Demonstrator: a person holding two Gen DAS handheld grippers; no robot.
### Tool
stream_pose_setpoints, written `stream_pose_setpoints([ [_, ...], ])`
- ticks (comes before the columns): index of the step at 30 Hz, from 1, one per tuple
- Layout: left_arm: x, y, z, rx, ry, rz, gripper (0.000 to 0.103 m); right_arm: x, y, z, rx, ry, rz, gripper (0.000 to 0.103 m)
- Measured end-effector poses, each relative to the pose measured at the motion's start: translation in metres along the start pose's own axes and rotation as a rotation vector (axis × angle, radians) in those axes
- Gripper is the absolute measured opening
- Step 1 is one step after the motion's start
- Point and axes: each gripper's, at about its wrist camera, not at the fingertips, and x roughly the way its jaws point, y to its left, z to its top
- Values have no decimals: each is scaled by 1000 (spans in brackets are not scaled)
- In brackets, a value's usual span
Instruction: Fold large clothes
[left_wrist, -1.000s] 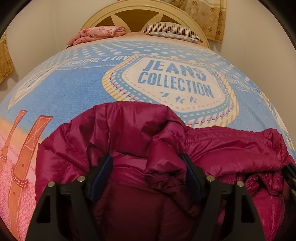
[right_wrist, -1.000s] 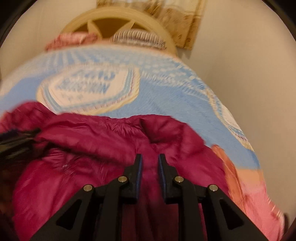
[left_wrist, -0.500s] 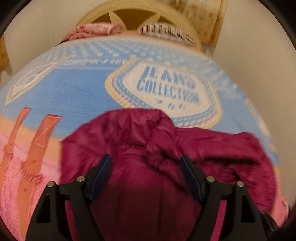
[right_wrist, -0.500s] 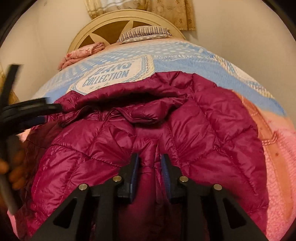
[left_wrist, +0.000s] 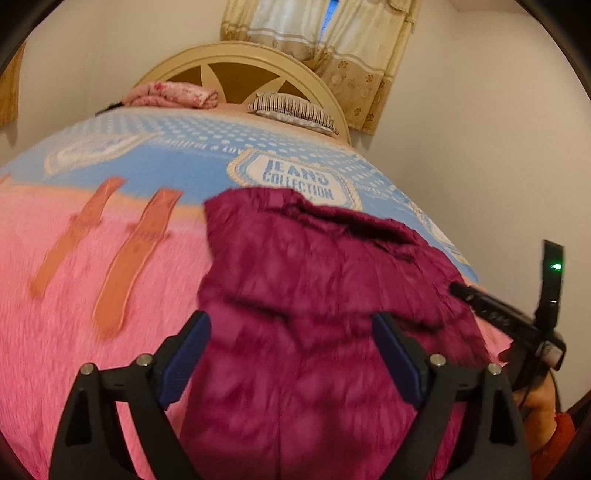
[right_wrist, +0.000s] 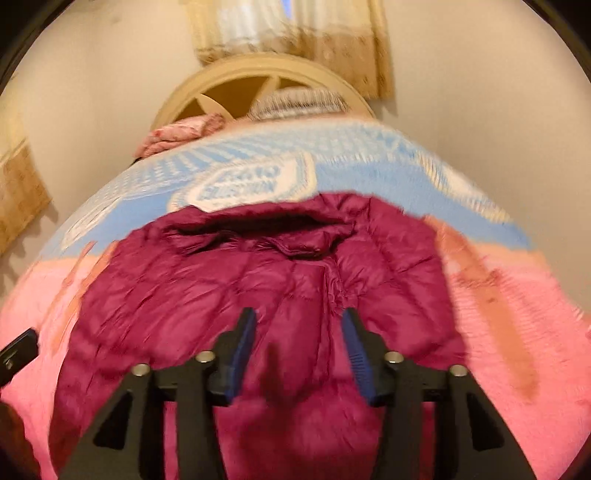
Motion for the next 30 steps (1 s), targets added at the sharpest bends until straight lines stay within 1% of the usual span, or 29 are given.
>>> stream_pose_setpoints([
  [1,-5,5,-6,-8,7,-12,92,-16,2,-4,-33,-20,-13,56],
  [3,-17,13,-17,-15,18,-21,92,-47,5,-15,-86,-53,-30,57],
  [6,-33,19,-30,19,14,-6,92,-82,-1,-29,-140,-68,-53,58],
  [8,-46,18,-39,63,1,24,92,-102,-11,-37,-129,-77,-54,58],
  [13,-75,16,-65,123,-29,14,92,-158,-33,-64,-101,-119,-95,58],
  [16,-87,17,-82,143,-35,10,92,-200,-50,-80,-61,-167,-108,58],
  [19,-94,18,-98,166,-36,-5,92,-241,-67,-95,-51,-206,-141,58],
  [21,-96,17,-109,178,-19,-29,92,-257,-78,-107,-46,-187,-161,58],
  [24,-97,17,-126,195,13,-51,92,-262,-95,-130,-7,-118,-137,58],
  [27,-99,18,-137,194,42,-93,92,-248,-101,-155,33,-38,-112,58],
  [30,-100,24,-146,175,76,-144,92,-217,-98,-181,61,68,-36,58],
])
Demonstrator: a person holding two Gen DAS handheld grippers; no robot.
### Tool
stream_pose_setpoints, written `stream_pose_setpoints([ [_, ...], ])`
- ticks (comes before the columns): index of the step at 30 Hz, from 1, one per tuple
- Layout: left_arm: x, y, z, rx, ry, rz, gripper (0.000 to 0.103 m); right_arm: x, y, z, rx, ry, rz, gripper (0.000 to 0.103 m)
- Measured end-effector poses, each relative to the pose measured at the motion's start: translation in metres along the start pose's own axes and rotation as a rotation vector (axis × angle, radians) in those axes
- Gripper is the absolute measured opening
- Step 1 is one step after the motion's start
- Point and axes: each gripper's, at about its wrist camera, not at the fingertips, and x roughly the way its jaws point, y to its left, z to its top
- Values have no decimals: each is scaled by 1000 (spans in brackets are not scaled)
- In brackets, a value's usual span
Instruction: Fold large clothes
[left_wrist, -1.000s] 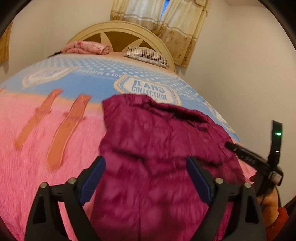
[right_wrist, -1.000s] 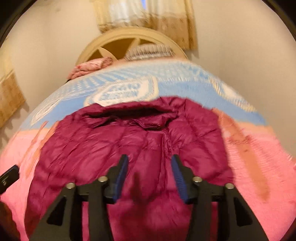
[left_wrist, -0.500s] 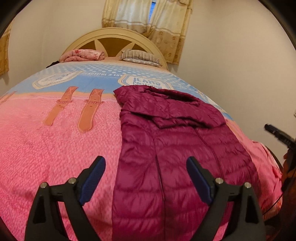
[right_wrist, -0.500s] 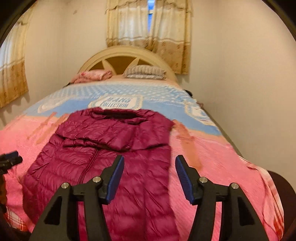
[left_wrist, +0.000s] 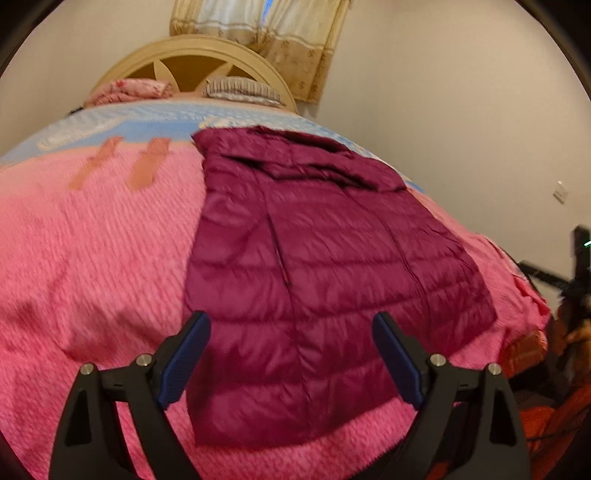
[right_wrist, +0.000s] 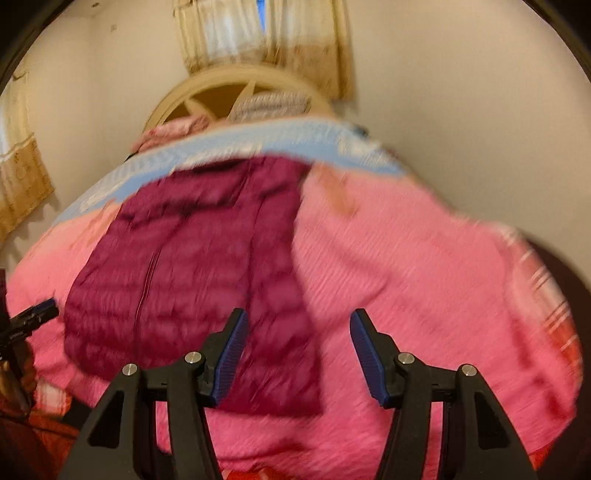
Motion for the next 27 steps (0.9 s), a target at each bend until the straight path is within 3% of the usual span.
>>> stream_pose_setpoints([
  [6,2,19,-15,-64,41,-14,92,51,11,-21,-15,132,0,58],
  [10,4,28,-26,-97,53,-47,92,70,4,-34,48,204,29,58],
  [15,23,34,-40,-132,138,-43,92,74,16,-39,-69,202,-37,59],
  [20,24,37,-43,-106,131,35,92,76,24,-43,-120,214,13,50],
  [24,25,56,-45,-221,109,-31,92,93,24,-43,-117,240,45,50],
  [27,35,55,-49,-253,146,-93,92,106,23,-44,-77,263,77,50],
])
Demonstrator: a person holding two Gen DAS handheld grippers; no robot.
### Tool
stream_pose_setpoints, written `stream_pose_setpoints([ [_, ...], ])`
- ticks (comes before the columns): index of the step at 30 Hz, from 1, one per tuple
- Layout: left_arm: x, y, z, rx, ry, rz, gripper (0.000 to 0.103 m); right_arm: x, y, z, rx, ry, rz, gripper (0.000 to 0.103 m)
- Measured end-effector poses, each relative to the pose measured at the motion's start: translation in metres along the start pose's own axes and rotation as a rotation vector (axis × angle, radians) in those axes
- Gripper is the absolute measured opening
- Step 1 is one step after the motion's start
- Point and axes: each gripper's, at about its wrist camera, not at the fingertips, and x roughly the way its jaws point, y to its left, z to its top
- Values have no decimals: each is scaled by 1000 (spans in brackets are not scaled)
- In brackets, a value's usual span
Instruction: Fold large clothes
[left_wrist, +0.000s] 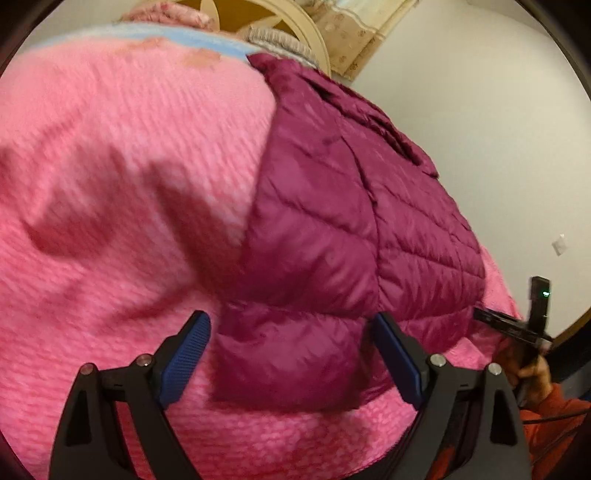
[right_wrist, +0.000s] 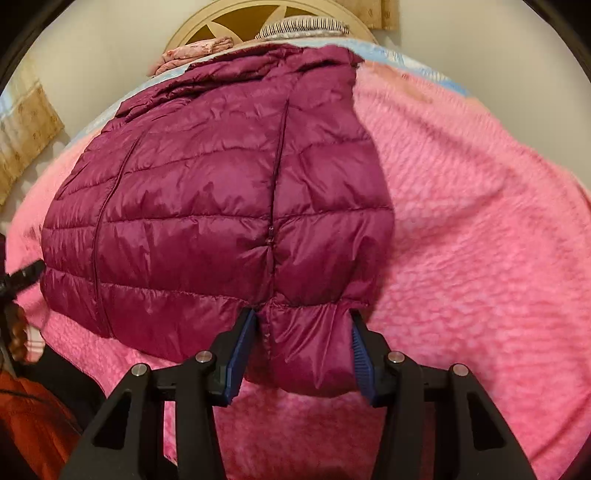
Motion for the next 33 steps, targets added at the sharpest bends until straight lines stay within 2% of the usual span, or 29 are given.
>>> stream_pose_setpoints([
  [2,4,-5,-4,17,16,-15,86,1,-1,0,-1,4,8,31],
  [3,4,-7,-5,21,18,-33,82,-2,-3,-1,8,4,34,27],
  [5,1,-9,-5,9,22,-81,46,-8,-5,-3,20,-7,65,16],
  [7,-3,-10,-3,1,19,-111,25,-16,-6,-4,26,-22,86,13],
  [8,-9,-13,-2,11,8,-131,18,-22,-7,-4,34,-35,109,11],
  [10,-19,-20,-1,49,-14,-153,15,-33,-9,-4,56,-60,150,10],
  [15,-51,-49,10,122,-103,-213,15,-62,-13,4,118,-144,257,8],
  [20,-77,-71,25,185,-172,-208,12,-93,2,14,74,-229,273,6],
  [25,-98,-82,29,252,-211,-304,12,-115,5,12,45,-260,280,5],
  [29,-116,-89,25,308,-226,-347,12,-135,-2,10,41,-276,296,5],
  [32,-128,-90,33,288,-273,-367,12,-156,-11,12,63,-314,318,5],
  [33,-132,-90,41,262,-292,-354,12,-162,-15,14,74,-329,330,5],
])
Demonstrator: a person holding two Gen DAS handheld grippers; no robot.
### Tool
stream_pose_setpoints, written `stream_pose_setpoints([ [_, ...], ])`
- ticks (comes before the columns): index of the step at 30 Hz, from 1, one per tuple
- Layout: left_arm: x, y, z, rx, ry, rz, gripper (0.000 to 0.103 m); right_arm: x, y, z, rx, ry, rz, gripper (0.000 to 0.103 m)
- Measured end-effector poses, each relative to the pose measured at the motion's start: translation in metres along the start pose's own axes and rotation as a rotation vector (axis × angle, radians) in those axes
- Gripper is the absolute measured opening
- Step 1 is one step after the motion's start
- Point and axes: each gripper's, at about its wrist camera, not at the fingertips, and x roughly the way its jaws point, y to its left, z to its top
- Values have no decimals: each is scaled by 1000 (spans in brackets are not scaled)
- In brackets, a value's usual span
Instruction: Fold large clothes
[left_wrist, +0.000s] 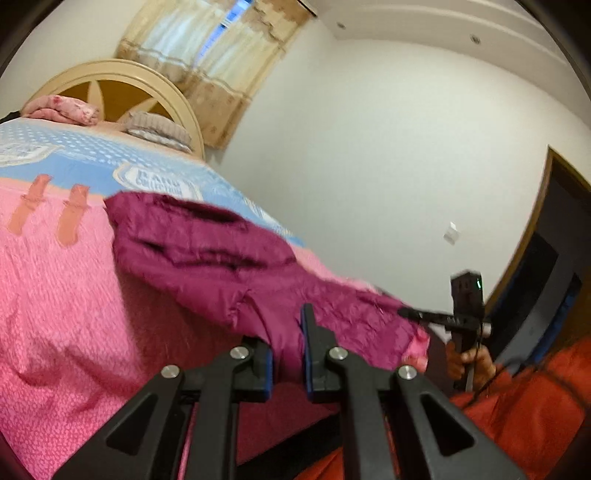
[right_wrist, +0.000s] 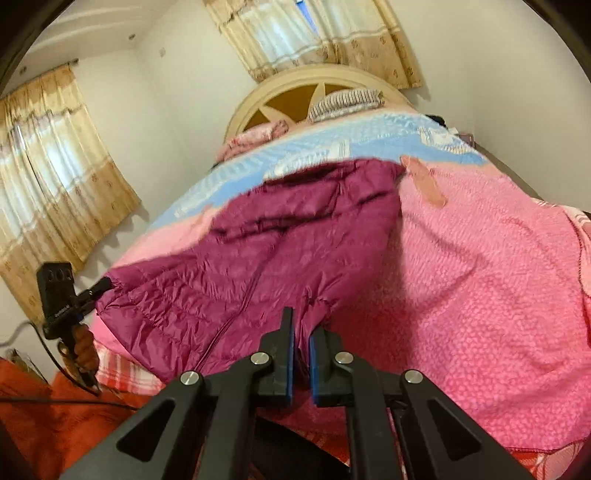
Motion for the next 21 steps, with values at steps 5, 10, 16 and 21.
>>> stream_pose_setpoints([
  [5,27,12,58,-49,-18,154,12,-1,-10,58,21,-84,32,5],
  [10,57,39,113,-106,-36,225,12,28,-19,133,20,-133,17,5],
  [16,119,105,171,-240,-8,330,12,97,-39,219,77,-154,-12,5],
  [21,196,153,207,-256,32,478,12,193,-69,281,116,-123,-112,5],
])
